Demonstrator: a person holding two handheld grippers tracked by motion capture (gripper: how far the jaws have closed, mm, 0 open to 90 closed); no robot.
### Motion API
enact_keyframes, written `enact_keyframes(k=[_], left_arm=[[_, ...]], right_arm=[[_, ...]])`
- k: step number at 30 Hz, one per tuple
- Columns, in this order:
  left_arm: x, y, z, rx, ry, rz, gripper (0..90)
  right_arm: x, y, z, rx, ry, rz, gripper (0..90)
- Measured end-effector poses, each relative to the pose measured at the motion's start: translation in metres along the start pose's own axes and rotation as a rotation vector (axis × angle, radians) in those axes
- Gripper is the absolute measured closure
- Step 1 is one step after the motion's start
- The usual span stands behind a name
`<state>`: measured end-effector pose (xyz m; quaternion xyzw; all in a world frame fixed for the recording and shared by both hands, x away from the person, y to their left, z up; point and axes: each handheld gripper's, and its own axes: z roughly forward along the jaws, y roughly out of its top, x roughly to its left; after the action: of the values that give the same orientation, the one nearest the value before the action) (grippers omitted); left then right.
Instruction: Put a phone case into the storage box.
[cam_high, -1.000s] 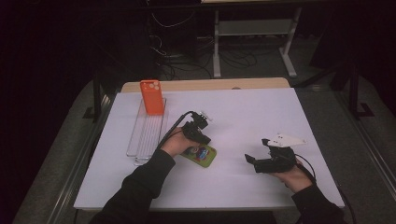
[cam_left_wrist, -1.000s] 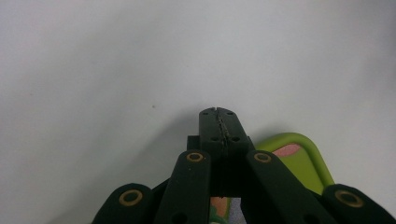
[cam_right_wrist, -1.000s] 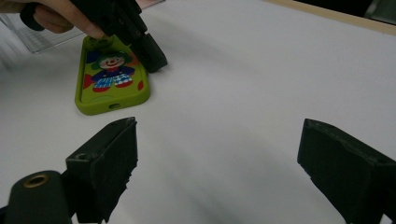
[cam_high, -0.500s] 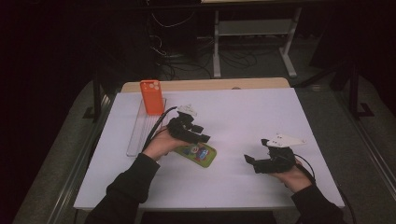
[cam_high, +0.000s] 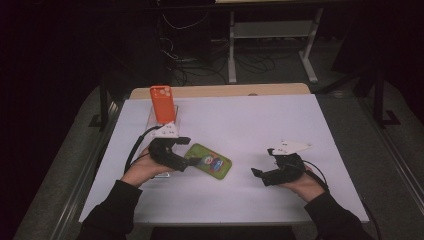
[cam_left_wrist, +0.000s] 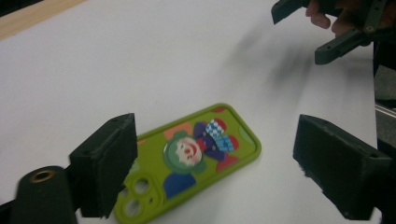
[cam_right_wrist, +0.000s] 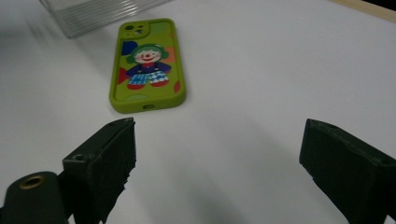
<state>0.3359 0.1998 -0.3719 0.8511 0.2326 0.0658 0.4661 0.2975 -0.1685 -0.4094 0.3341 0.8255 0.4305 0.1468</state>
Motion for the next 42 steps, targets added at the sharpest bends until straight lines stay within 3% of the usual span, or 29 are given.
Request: enact_keyframes(k=[4, 12, 16, 19, 28, 35, 42], left_arm=[[-0.006, -0.011, -0.014, -0.002, 0.03, 0.027, 1.3], [-0.01, -0.033, -0.03, -0.045, 0.033, -0.004, 0.0], [-0.01, -0.039, -0.036, -0.073, 0.045, -0.021, 1.3], [-0.008, -0.043, -0.041, -0.078, 0.05, 0.008, 1.9], [-0.001, -0.057, -0.056, -0.083, 0.057, -0.026, 1.8], [0.001, -0.057, -0.062, -0.11, 0.064, -0.029, 1.8], [0.0, -0.058, -0.061, -0.103, 0.061, -0.027, 2.1]], right_arm=[[0.005, 0.01, 0.01, 0.027, 0.036, -0.012, 9.4], [0.018, 0.03, 0.035, 0.087, 0.085, -0.054, 8.0], [0.022, 0.043, 0.05, 0.116, 0.085, -0.064, 7.9], [0.026, 0.052, 0.062, 0.144, 0.09, -0.073, 7.6], [0.041, 0.073, 0.1, 0.24, 0.088, -0.097, 5.8], [0.05, 0.08, 0.127, 0.3, 0.095, -0.148, 5.8], [0.055, 0.078, 0.141, 0.362, 0.084, -0.177, 5.8]])
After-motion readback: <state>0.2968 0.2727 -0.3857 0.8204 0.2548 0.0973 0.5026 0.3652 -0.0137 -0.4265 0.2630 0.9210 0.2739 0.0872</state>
